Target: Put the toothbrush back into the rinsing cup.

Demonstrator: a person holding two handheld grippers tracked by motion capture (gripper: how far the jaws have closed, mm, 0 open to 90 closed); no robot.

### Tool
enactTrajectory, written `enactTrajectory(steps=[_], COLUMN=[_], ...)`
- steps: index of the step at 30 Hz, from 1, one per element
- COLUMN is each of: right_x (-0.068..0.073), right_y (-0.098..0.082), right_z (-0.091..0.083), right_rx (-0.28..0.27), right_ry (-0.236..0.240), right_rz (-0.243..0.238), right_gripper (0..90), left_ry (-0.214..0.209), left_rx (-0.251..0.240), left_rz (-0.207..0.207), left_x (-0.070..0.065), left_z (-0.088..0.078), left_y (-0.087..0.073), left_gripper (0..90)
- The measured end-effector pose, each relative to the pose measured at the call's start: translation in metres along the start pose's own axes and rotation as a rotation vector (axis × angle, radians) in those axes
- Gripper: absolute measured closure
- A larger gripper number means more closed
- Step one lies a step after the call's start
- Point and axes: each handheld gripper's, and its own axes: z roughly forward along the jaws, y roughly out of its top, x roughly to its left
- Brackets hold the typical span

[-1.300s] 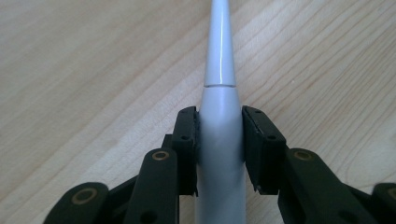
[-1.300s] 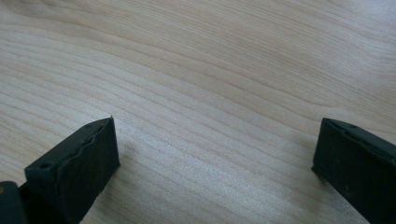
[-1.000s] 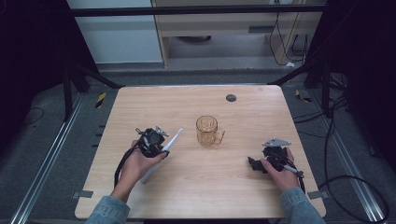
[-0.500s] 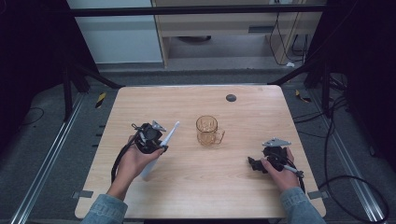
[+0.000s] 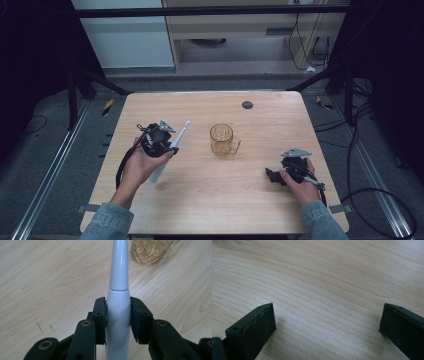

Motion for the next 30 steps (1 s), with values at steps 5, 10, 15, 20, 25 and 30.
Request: enactTrajectory(steps=[5, 10, 15, 20, 25, 30], right_x=[0.0, 0.002, 0.005, 0.005, 0.005, 0.004], right_y=[0.0, 0.001, 0.003, 0.003, 0.003, 0.003], right_z=[0.0, 0.001, 0.003, 0.003, 0.003, 0.003], right_rx=[0.0, 0.002, 0.002, 0.001, 0.001, 0.001], right_ry=[0.0, -0.012, -0.014, -0.012, -0.014, -0.012], right_rz=[-0.001, 0.007, 0.016, 0.015, 0.009, 0.006], right_gripper=[0.3, 0.3, 0.3, 0.3, 0.3, 0.3], left_ry=[-0.003, -0.004, 0.006, 0.001, 0.004, 0.015], left_rx=[-0.014, -0.032, -0.038, -0.053, -0.064, -0.085], left_rz=[-0.001, 0.001, 0.013, 0.012, 0.018, 0.033], left_x=[0.001, 0.002, 0.001, -0.005, -0.012, -0.016], left_z=[0.0, -0.001, 0.0, 0.001, -0.003, -0.009], left_y=[0.006, 0.011, 0.02, 0.028, 0.035, 0.045], left_gripper=[67.6, 67.6, 67.6, 67.6, 67.6, 67.6])
